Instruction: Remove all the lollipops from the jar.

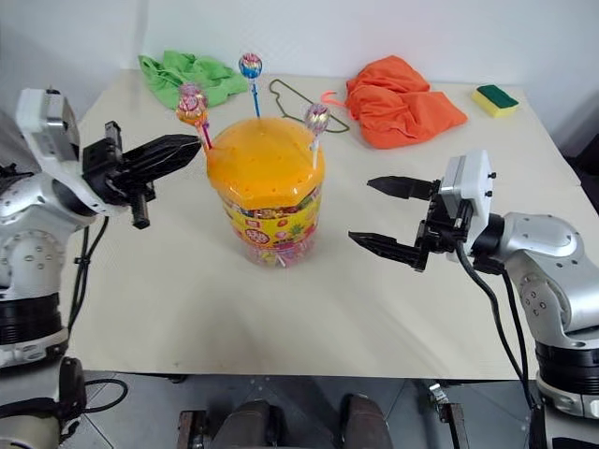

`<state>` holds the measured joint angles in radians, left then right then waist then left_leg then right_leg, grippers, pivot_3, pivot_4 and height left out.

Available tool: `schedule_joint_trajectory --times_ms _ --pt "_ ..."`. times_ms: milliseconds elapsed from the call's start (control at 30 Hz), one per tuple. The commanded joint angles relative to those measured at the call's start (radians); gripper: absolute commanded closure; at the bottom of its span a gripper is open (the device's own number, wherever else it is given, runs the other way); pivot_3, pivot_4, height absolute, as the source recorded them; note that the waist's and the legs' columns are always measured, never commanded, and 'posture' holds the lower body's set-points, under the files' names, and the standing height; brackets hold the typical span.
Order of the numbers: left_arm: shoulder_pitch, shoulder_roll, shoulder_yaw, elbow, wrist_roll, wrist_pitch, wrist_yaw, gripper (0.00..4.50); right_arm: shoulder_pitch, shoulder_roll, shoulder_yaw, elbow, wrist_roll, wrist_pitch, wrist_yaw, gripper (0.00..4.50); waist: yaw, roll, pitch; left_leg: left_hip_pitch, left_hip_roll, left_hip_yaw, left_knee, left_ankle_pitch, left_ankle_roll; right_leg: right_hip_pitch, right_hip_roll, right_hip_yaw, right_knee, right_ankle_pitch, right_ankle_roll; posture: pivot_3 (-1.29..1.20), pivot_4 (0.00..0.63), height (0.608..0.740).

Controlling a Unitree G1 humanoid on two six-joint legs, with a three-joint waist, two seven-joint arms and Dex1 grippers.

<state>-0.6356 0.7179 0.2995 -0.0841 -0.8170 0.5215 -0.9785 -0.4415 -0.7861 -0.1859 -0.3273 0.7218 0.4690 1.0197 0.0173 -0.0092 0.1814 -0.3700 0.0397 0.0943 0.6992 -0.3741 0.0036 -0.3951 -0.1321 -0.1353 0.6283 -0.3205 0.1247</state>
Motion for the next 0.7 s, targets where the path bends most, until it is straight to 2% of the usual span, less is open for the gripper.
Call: schedule_joint_trajectory --times_ms 33,100,200,433,700 --pt "0.04 0.022 0.068 -0.085 -0.008 0.007 0.066 3.28 0.007 -0.02 -0.043 -0.035 0.002 -0.015 -0.003 0.0 -0.001 0.0 0.0 0.0 0.0 0.0 0.0 0.0 0.0 0.0 0.0 0.0 0.0 0.0 0.0 0.0 0.15 0.74" --pt "0.061 0.018 0.084 -0.11 0.04 -0.028 0.12 2.7 0.006 -0.021 -0.043 -0.032 0.0 -0.015 -0.001 0.0 0.0 0.0 0.0 0.0 0.0 -0.001 0.0 0.0 0.0 0.0 0.0 0.0 0.0 0.0 0.0 0.0 0.15 0.74" --pt "0.112 0.047 0.106 -0.168 -0.029 0.041 0.106 1.81 -0.002 -0.022 -0.039 -0.024 -0.003 -0.015 0.004 0.0 0.005 0.0 0.0 0.0 0.0 0.0 0.001 0.0 0.0 0.0 0.0 0.0 0.0 0.0 0.0 0.0 0.15 0.74" --pt "0.125 0.049 0.106 -0.203 -0.046 0.043 0.118 1.81 -0.027 -0.017 -0.022 0.001 -0.021 -0.021 0.017 0.0 0.006 0.0 0.0 0.0 0.0 0.0 0.001 0.0 0.0 0.0 0.0 0.0 0.0 0.0 0.0 0.0 0.15 0.74" --pt "0.101 0.049 0.008 -0.214 -0.016 0.052 0.098 1.81 -0.035 -0.014 -0.021 0.0 -0.029 -0.014 0.022 0.0 0.006 0.0 0.0 0.0 0.0 0.0 0.0 0.0 0.0 0.0 0.0 0.0 0.0 0.0 0.0 0.0 0.15 0.74"
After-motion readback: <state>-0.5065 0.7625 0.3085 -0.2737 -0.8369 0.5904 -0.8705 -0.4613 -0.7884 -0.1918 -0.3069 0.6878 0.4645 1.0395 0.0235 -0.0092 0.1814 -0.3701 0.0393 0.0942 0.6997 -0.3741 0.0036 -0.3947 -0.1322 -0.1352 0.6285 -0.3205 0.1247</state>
